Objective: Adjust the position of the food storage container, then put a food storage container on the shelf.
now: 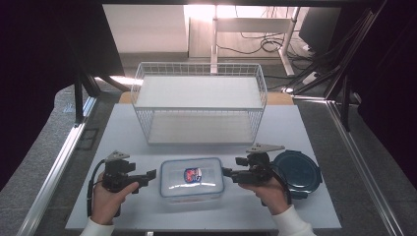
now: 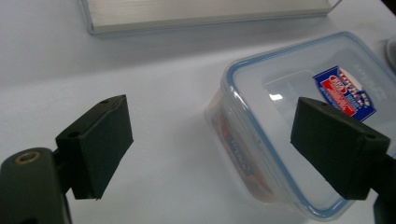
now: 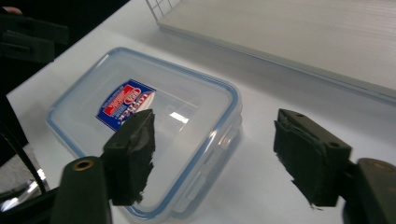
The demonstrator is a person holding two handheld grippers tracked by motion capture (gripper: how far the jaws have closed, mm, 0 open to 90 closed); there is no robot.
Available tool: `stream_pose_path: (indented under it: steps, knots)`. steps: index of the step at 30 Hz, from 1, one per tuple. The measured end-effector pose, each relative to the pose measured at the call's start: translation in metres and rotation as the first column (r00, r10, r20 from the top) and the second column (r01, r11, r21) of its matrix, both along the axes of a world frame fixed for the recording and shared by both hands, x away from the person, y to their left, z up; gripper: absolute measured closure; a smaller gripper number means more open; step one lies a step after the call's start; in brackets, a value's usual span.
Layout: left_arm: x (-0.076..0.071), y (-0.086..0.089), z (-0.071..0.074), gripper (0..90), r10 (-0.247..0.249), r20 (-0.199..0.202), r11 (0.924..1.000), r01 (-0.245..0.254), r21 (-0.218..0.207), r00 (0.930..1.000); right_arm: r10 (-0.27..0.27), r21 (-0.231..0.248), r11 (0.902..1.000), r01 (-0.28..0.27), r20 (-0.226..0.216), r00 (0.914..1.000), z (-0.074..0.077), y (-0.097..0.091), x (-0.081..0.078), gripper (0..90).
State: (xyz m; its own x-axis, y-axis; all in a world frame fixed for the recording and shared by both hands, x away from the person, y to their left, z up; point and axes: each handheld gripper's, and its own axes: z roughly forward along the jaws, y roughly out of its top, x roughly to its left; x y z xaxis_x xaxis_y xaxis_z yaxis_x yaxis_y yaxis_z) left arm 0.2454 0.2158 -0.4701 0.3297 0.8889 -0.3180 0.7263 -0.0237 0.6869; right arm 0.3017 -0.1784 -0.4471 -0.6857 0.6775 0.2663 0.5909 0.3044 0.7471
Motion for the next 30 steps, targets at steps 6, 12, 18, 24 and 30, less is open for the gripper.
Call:
stream_pose_path:
  steps: [6,12,18,24,30]
  knots:
    - [0.002,-0.001,0.001,8.7,-0.013,-0.013,0.9993,0.012,-0.035,0.9998,-0.006,0.056,0.9984,0.009,-0.048,0.9988,-0.004,-0.002,0.001,19.5]
    - [0.003,-0.002,-0.002,6.2,-0.026,-0.045,0.9947,0.021,-0.101,0.9987,-0.01,0.052,0.9985,0.015,-0.101,0.9948,-0.016,0.002,0.001,15.2]
    - [0.005,0.003,-0.01,3.4,-0.019,-0.098,0.974,-0.004,-0.227,0.995,-0.007,0.07,0.9974,0.019,-0.166,0.9861,-0.026,0.006,0.005,13.5]
    - [0.009,0.003,-0.019,4.2,-0.046,-0.126,0.9659,0.012,-0.259,0.991,-0.02,0.113,0.9925,0.048,-0.231,0.9728,-0.033,0.004,0.013,12.0]
    - [0.011,-0.005,-0.026,4.8,-0.077,-0.149,0.9586,0.032,-0.283,0.9859,-0.017,0.136,0.989,0.058,-0.289,0.9573,-0.042,0.005,0.016,11.6]
